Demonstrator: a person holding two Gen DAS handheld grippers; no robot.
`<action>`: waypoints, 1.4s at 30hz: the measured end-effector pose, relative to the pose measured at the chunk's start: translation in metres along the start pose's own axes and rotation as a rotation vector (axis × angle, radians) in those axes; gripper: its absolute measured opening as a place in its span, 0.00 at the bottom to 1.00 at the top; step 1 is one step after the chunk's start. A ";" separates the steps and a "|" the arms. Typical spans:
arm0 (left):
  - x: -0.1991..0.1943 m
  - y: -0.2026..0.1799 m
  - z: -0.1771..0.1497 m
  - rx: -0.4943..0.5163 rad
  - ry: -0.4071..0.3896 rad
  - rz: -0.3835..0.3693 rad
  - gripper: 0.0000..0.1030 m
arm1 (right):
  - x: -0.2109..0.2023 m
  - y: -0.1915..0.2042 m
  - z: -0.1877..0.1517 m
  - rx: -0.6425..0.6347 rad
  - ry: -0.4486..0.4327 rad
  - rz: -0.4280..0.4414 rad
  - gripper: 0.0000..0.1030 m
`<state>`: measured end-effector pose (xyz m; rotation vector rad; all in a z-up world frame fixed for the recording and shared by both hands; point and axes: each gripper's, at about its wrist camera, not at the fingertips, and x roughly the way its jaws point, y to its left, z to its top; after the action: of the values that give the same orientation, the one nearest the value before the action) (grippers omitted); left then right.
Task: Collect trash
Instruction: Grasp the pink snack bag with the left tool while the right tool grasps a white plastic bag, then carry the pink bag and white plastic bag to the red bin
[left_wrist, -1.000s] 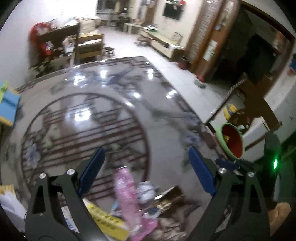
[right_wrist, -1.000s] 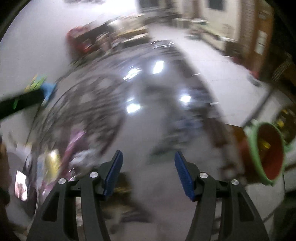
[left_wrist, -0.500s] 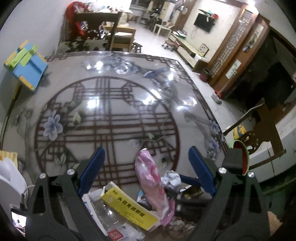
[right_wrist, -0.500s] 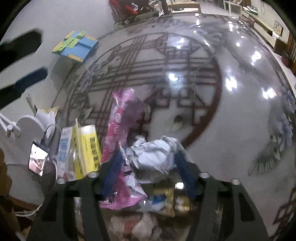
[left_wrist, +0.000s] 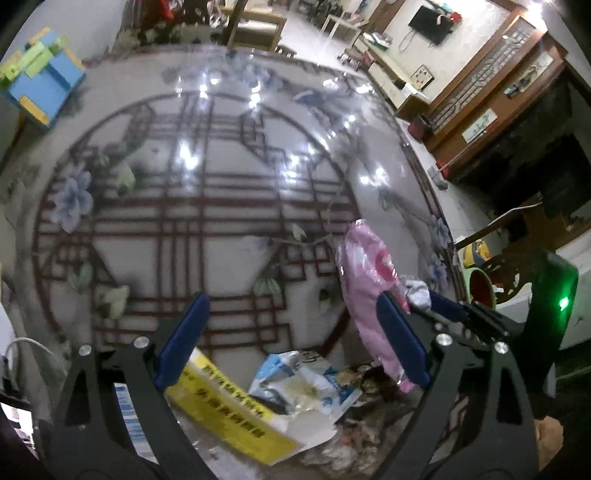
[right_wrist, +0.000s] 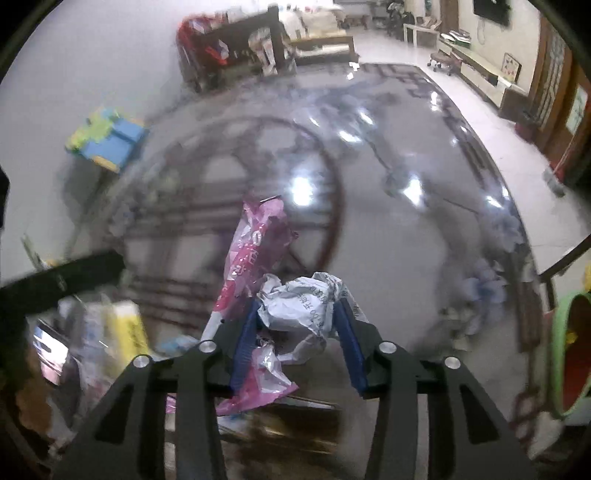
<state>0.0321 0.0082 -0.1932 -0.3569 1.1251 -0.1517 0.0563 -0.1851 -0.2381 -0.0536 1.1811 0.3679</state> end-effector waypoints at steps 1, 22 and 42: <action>0.004 -0.002 0.001 0.001 0.006 -0.004 0.87 | 0.002 -0.006 -0.002 0.017 0.004 -0.011 0.46; 0.064 -0.036 0.012 0.005 0.106 -0.016 0.87 | -0.020 -0.051 -0.008 0.164 -0.087 -0.025 0.35; 0.081 -0.070 -0.008 0.127 0.103 -0.016 0.29 | -0.082 -0.075 -0.017 0.298 -0.222 -0.084 0.36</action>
<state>0.0636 -0.0824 -0.2409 -0.2476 1.2077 -0.2569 0.0369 -0.2801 -0.1812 0.1923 0.9992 0.1172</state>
